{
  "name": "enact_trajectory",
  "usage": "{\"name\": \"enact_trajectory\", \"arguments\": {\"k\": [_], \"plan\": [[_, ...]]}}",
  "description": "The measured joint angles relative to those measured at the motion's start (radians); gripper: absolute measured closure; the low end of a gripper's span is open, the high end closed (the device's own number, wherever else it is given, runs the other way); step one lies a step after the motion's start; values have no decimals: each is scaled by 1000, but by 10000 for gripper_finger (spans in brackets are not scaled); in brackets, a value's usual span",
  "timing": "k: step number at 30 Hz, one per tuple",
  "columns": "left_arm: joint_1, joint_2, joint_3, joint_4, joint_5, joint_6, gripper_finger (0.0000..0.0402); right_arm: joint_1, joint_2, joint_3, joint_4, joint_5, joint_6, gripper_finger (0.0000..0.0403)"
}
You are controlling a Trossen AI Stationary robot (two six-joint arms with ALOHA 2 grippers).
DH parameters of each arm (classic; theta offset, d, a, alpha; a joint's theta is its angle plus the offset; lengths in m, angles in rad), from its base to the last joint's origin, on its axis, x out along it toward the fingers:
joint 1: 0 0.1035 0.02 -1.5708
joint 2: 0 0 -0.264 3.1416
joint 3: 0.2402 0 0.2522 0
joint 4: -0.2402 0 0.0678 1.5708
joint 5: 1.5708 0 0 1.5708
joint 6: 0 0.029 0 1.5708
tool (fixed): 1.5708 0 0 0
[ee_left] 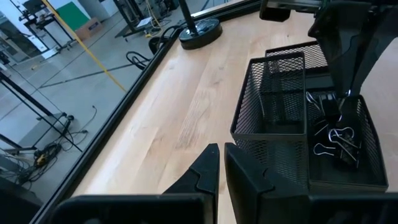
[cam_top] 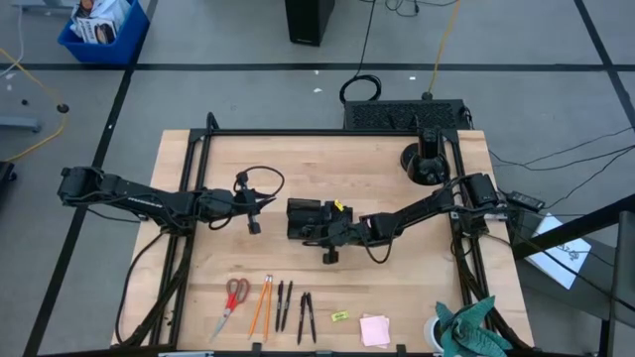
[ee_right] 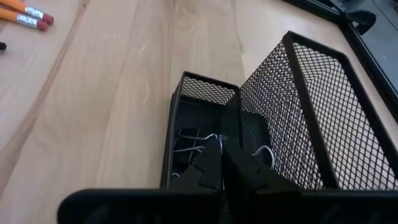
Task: Pick and place office supplies into organizer
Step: Put the black binder clip into the black desk organizer, then put the yellow eraser into the black desk organizer
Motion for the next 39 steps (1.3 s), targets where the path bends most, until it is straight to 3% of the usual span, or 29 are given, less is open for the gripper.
{"name": "enact_trajectory", "arguments": {"k": [12,27,39], "plan": [[0,0,0,0,0,-4,369,0,0,0,-11,-35,9,396],[0,0,0,0,0,-5,369,-5,-9,0,-11,-50,-1,348],[0,0,0,0,0,1,369,167,-272,2,-116,-53,58,292]]}}
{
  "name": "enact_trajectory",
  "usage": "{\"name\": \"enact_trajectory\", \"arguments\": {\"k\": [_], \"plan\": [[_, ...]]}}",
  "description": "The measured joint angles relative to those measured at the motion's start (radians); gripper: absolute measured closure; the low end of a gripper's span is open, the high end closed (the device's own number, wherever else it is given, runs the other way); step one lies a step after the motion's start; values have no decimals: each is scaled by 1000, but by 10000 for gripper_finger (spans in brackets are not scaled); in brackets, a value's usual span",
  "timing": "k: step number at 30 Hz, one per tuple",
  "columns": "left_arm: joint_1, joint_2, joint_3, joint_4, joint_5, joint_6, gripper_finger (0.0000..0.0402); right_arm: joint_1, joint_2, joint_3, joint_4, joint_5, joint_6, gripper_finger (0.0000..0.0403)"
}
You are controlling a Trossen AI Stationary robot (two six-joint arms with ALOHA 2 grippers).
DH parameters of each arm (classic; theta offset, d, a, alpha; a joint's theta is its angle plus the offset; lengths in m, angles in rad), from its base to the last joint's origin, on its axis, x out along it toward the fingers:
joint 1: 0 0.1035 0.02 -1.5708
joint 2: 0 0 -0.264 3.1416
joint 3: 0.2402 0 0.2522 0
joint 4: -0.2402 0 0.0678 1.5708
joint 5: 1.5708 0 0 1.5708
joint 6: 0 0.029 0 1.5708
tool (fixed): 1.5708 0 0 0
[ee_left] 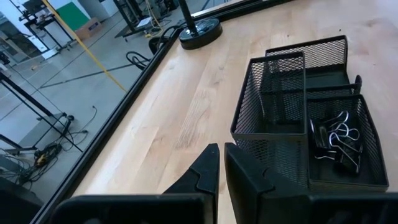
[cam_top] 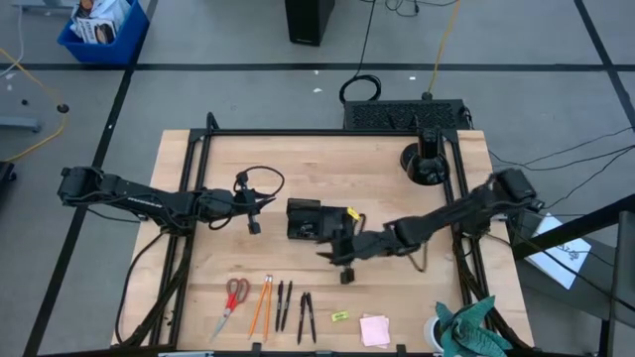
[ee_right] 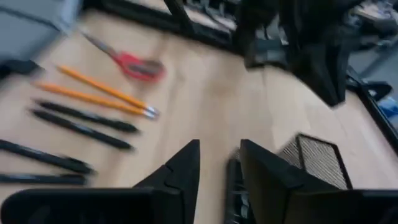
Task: Pick and place office supplies into organizer
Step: Put the yellow eraser into the black desk organizer
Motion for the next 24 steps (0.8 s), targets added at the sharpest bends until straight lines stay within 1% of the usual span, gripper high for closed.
{"name": "enact_trajectory", "arguments": {"k": [2,5,7,10,16,22,24], "plan": [[0,0,0,0,0,0,369,39,-28,0,-32,0,49,287],[0,0,0,0,0,-1,369,99,-36,0,-84,-14,113,280],[0,0,0,0,0,-1,369,138,-22,0,-112,-61,149,278],[0,0,0,0,0,-3,369,197,37,0,-135,-146,225,277],[0,0,0,3,0,6,369,287,167,0,-47,-158,380,271],[0,0,0,22,0,27,369,300,244,0,80,-151,443,249],[0,0,0,25,0,27,369,300,266,0,80,-151,452,241]]}}
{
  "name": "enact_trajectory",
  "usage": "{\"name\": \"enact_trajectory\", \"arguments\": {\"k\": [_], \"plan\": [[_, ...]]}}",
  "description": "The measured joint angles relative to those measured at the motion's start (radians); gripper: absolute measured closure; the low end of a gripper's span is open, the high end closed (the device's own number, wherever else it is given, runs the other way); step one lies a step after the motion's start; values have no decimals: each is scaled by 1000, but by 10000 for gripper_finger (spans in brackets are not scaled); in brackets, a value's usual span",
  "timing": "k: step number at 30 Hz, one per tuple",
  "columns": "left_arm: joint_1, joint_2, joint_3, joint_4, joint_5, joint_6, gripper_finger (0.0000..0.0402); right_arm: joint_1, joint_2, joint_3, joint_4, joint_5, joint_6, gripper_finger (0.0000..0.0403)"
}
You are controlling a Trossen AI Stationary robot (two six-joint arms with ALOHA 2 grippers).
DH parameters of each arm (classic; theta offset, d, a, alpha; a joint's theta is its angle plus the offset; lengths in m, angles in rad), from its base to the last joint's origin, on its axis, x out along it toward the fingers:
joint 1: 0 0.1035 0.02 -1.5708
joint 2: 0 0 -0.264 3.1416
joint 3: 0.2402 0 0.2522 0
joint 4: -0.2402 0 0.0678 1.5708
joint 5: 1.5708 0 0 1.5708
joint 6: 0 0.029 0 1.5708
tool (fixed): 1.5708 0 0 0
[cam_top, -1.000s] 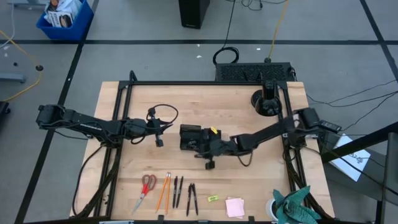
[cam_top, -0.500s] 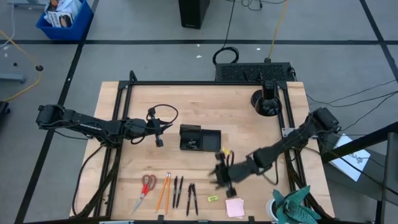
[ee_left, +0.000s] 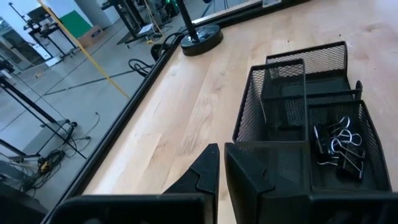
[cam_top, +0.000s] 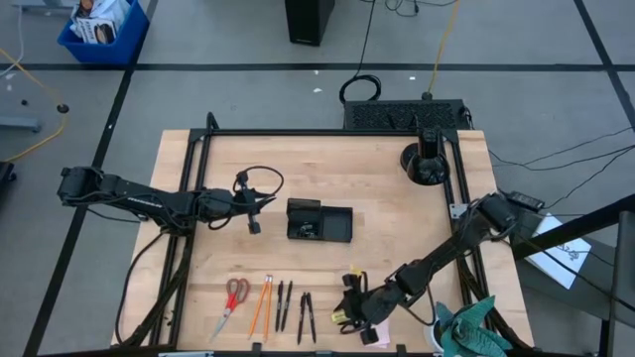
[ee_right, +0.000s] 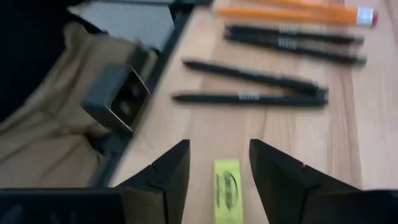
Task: Pick and place office supplies into organizer
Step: Put the yellow eraser into the black desk organizer
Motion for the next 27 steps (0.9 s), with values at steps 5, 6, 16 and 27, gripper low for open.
{"name": "enact_trajectory", "arguments": {"k": [5,6,16,27], "plan": [[0,0,0,-2,0,0,369,-2,21,-1,-29,-1,28,221],[0,0,0,-1,0,1,369,-2,20,0,-43,-1,33,218],[0,0,0,-2,0,1,369,8,22,0,-76,29,75,178],[0,0,0,-7,0,0,369,47,95,0,-56,103,52,179]]}}
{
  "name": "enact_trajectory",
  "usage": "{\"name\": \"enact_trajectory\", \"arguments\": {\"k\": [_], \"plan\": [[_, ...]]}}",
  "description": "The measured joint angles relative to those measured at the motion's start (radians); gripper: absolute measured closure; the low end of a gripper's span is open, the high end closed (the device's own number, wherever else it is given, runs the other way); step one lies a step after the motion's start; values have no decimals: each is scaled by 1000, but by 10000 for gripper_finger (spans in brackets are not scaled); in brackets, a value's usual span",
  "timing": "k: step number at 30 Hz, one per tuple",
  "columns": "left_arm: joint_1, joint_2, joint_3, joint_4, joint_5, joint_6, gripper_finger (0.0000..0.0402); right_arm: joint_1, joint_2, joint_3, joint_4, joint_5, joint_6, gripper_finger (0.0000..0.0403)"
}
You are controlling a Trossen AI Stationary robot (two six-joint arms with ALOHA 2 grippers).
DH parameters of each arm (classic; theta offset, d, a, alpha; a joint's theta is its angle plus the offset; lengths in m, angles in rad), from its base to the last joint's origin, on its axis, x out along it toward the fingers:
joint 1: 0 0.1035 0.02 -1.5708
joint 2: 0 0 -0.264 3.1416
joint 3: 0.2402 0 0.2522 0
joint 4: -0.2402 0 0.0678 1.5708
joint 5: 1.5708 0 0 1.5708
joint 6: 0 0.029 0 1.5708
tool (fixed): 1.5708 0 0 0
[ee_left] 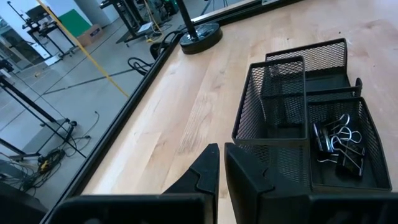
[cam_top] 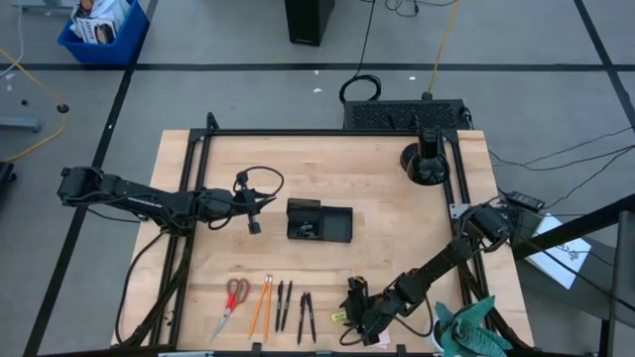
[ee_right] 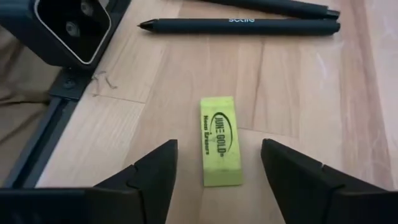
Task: Pick and place office supplies into organizer
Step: Put the yellow eraser into the black desk organizer
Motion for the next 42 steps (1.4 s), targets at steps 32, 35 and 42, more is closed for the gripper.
{"name": "enact_trajectory", "arguments": {"k": [32,35,42], "plan": [[0,0,0,-3,0,-14,369,-3,45,-1,82,1,-99,333],[0,0,0,-3,0,-24,369,-10,29,-2,77,4,-113,335],[0,0,0,-2,0,-20,369,-40,-56,-4,36,21,-170,332]]}}
